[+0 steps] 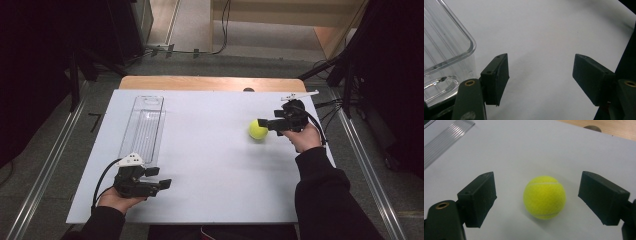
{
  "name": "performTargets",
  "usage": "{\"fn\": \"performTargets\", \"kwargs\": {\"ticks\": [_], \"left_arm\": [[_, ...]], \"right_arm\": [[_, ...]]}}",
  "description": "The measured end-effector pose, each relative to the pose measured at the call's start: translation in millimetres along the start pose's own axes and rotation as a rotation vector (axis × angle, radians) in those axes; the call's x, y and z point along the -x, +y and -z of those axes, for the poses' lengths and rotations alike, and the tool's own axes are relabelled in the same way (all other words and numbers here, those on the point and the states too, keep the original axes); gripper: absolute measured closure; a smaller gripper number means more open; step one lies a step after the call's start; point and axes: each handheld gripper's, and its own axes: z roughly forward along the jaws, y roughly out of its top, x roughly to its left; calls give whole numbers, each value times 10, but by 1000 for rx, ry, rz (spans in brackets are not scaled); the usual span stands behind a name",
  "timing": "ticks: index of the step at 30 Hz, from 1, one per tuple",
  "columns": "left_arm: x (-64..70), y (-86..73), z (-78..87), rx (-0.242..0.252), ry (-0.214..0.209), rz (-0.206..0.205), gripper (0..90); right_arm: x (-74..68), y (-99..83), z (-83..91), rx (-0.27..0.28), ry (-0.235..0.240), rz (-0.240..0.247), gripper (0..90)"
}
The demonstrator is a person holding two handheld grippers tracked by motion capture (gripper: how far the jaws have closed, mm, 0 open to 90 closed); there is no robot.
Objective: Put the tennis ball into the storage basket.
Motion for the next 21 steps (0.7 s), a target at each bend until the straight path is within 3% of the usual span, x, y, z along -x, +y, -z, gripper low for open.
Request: {"fn": "performTargets", "kwargs": {"ticks": [14, 21], "left_arm": [[10, -15, 1, -2, 1, -1, 300], [3, -17, 7, -2, 5, 4, 300]], "right_arm": [[12, 133, -180, -8, -15, 20, 128], [37, 148, -235, -9, -9, 6, 128]]}}
